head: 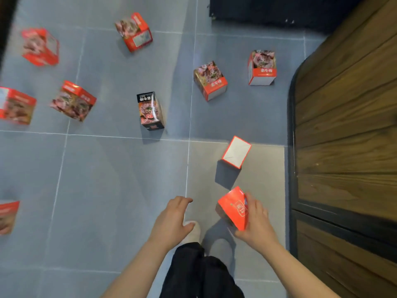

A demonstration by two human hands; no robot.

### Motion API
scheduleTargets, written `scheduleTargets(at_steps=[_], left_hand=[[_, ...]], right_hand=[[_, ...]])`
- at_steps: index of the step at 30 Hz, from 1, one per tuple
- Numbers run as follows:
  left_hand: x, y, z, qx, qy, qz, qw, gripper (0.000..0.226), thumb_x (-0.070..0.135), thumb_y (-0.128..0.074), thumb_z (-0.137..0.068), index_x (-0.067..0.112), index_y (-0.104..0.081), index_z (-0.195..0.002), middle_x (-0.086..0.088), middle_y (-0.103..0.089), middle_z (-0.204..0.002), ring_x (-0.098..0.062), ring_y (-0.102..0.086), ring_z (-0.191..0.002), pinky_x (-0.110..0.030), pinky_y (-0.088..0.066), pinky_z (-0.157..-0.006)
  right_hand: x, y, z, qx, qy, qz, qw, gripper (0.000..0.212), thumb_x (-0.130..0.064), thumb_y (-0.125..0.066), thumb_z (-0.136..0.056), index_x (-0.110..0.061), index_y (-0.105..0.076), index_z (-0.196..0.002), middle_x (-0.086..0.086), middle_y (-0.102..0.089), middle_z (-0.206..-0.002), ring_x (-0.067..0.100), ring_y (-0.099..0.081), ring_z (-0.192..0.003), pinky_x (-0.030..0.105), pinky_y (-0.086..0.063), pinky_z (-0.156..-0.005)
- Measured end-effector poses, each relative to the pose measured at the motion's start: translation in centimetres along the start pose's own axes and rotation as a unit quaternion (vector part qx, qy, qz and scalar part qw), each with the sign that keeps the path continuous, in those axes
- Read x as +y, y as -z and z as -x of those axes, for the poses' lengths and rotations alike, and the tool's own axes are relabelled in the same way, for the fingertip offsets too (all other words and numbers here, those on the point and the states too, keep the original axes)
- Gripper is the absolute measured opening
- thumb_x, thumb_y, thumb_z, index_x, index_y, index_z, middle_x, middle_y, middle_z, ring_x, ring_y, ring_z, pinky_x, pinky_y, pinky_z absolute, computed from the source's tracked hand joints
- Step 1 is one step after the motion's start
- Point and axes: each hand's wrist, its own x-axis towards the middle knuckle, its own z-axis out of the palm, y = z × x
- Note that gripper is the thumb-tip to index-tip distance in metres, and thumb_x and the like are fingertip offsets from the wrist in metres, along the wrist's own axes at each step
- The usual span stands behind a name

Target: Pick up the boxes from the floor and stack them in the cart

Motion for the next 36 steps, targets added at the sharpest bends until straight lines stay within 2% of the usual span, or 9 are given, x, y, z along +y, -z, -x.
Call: scheduleTargets(at_steps=[7,12,15,17,21,26,30,34,36], left_hand=[[3.0,7.2,5.3,0.079,-0.056,-0.016,0.995,0.109,0.036,-0.08,-0.056,0.017,-0.024,-0.148,-0.002,-0.025,-0.154,-0.019,-0.024,-0.141,-0.035,-0.037,-0.106],[0.7,10.7,8.9,0.152,-0.051,0.024,0.987,0.113,0.039,-0.069,-0.061,0.028,-0.002,-0.15,0.011,-0.007,-0.158,-0.007,-0.012,-0.143,-0.028,-0.031,-0.109],[-1.4,11.1,11.6,0.179,-0.036,0.048,0.982,0.102,0.039,-0.067,-0.063,0.031,-0.011,-0.148,0.011,-0.019,-0.154,-0.006,-0.023,-0.139,-0.027,-0.039,-0.104],[-2.9,10.8,13.2,0.198,-0.011,0.044,0.979,0.085,0.038,-0.065,-0.064,0.032,-0.024,-0.138,0.011,-0.033,-0.14,-0.008,-0.035,-0.129,-0.031,-0.048,-0.091],[-6.5,9.9,16.0,0.225,0.058,0.1,0.968,0.071,0.038,-0.061,-0.064,0.031,-0.029,-0.127,0.01,-0.037,-0.124,-0.012,-0.044,-0.116,-0.034,-0.049,-0.088],[-13.2,9.9,20.1,0.251,0.108,0.224,0.935,0.078,0.04,-0.071,-0.057,0.029,-0.037,-0.126,0.014,-0.039,-0.117,-0.007,-0.047,-0.109,-0.029,-0.046,-0.091],[-19.3,11.0,23.7,0.282,0.151,0.206,0.925,0.085,0.049,-0.068,-0.057,0.024,-0.038,-0.133,0.01,-0.043,-0.125,-0.012,-0.042,-0.121,-0.024,-0.033,-0.103],[-25.7,12.5,27.3,0.264,0.189,0.142,0.935,0.112,0.07,-0.047,-0.056,0.021,-0.009,-0.15,0.003,-0.026,-0.149,-0.017,-0.013,-0.143,-0.035,-0.002,-0.119],[-28.8,13.8,28.9,0.248,0.192,0.166,0.935,0.107,0.062,-0.062,-0.06,0.022,-0.016,-0.148,0.004,-0.033,-0.143,-0.015,-0.026,-0.137,-0.026,-0.01,-0.115]], right_hand=[[-12.0,9.1,5.1,-0.119,0.241,0.07,0.961,0.11,-0.021,-0.072,-0.067,-0.015,0.001,-0.148,0.003,-0.026,-0.142,0.019,-0.027,-0.132,0.012,-0.016,-0.1],[-18.2,10.0,6.5,-0.124,0.329,0.104,0.93,0.104,-0.025,-0.067,-0.07,-0.024,0.001,-0.148,-0.003,-0.031,-0.134,0.012,-0.032,-0.126,0.013,-0.025,-0.098],[-21.0,8.5,6.3,-0.127,0.372,0.125,0.911,0.104,-0.031,-0.065,-0.065,-0.033,0.001,-0.146,-0.004,-0.034,-0.135,0.013,-0.037,-0.126,0.026,-0.04,-0.099],[-22.9,7.1,6.6,-0.143,0.388,0.133,0.901,0.102,-0.03,-0.065,-0.064,-0.041,-0.001,-0.143,-0.009,-0.031,-0.135,0.011,-0.035,-0.128,0.031,-0.044,-0.097],[-26.5,4.3,7.1,-0.185,0.389,0.13,0.893,0.11,-0.028,-0.076,-0.063,-0.041,-0.002,-0.143,-0.013,-0.017,-0.141,0.006,-0.026,-0.134,0.012,-0.026,-0.104],[-32.6,-0.5,6.8,-0.213,0.377,0.198,0.879,0.116,-0.033,-0.08,-0.064,-0.029,0.0,-0.149,-0.01,-0.019,-0.147,0.007,-0.03,-0.133,0.025,-0.034,-0.107],[-39.7,-6.2,7.1,-0.229,0.379,0.235,0.865,0.095,-0.028,-0.078,-0.063,-0.019,-0.024,-0.141,-0.003,-0.036,-0.136,0.014,-0.045,-0.122,0.022,-0.039,-0.098],[-47.8,-11.6,8.5,-0.267,0.395,0.276,0.835,0.091,-0.025,-0.077,-0.06,-0.017,-0.029,-0.137,0.001,-0.041,-0.132,0.02,-0.052,-0.115,0.03,-0.043,-0.095],[-51.7,-14.3,9.4,-0.285,0.405,0.293,0.818,0.091,-0.023,-0.077,-0.061,-0.014,-0.03,-0.137,0.005,-0.043,-0.132,0.024,-0.053,-0.115,0.033,-0.043,-0.095]])
